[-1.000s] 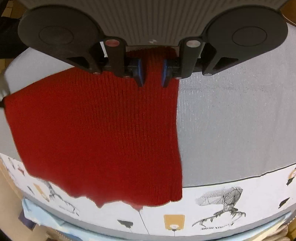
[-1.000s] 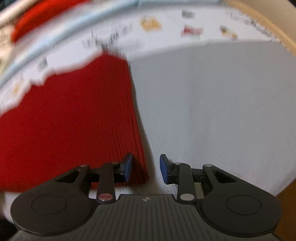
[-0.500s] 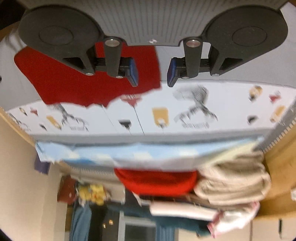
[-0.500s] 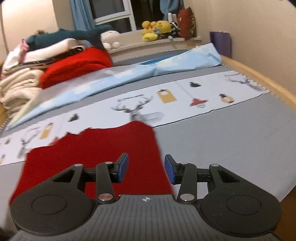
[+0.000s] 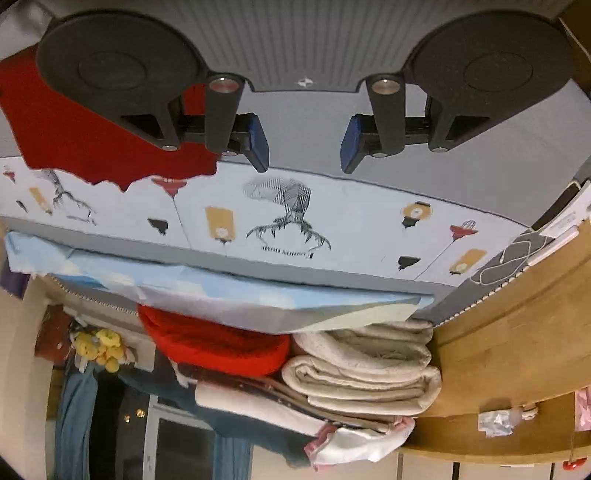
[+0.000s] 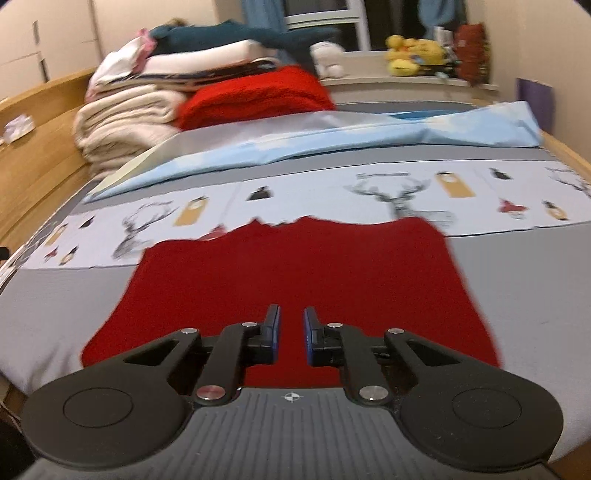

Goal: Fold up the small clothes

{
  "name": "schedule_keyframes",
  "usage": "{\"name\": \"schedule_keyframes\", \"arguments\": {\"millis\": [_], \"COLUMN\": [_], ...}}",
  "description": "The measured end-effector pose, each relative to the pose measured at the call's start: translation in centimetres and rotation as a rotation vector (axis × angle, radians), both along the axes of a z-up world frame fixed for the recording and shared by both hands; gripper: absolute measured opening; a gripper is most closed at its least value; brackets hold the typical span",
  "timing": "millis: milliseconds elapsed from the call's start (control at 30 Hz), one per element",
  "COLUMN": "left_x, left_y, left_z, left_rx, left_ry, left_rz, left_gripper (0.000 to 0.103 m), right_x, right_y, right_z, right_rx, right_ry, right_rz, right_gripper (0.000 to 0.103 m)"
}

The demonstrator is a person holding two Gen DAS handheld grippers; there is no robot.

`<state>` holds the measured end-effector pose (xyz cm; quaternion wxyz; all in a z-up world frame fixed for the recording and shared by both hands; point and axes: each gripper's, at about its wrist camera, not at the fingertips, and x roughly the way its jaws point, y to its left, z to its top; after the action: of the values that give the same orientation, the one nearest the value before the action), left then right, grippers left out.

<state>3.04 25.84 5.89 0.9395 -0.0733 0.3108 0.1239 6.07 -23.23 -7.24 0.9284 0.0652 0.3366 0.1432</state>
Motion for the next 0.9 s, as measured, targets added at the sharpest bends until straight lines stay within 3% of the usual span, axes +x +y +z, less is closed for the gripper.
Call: {"name": "schedule_keyframes", "arguments": {"millis": [67,367,667,733,900], "left_x": [-0.1,-0.5,-1.1,-1.1,-1.0], "left_y": [1.1,4.5,7.5,7.6,7.6], "left_z": [-0.1,-0.2,-0.3,-0.2,-0.2], "left_rx": [-0.060,-0.106,-0.167,-0.170,-0.167], "left_ry": [0.018,0.053,0.067,0.071,0.077], "left_rz": [-0.001,0.049,0.111,0.115,0.113], "left_gripper": [0.048,0.048,0.048,0.048,0.048], "right_x": [0.2,-0.2,-2.3,-2.8,-3.4], "right_y": [2.6,13.4,23.2,25.5,30.1], "right_z": [-0.5,-3.2,-4.5,-5.3,-8.5], "right_rx": [-0.011,-0.140,-0.259,-0.299,-0.520], "right_ry": [0.005,0.019,-0.055,-0.053,-0.053], "right_rz": [0.051,0.289,0.540,0.595,0.660], "right_gripper": [0.013,0.015,0.048,0.050,0.057]}}
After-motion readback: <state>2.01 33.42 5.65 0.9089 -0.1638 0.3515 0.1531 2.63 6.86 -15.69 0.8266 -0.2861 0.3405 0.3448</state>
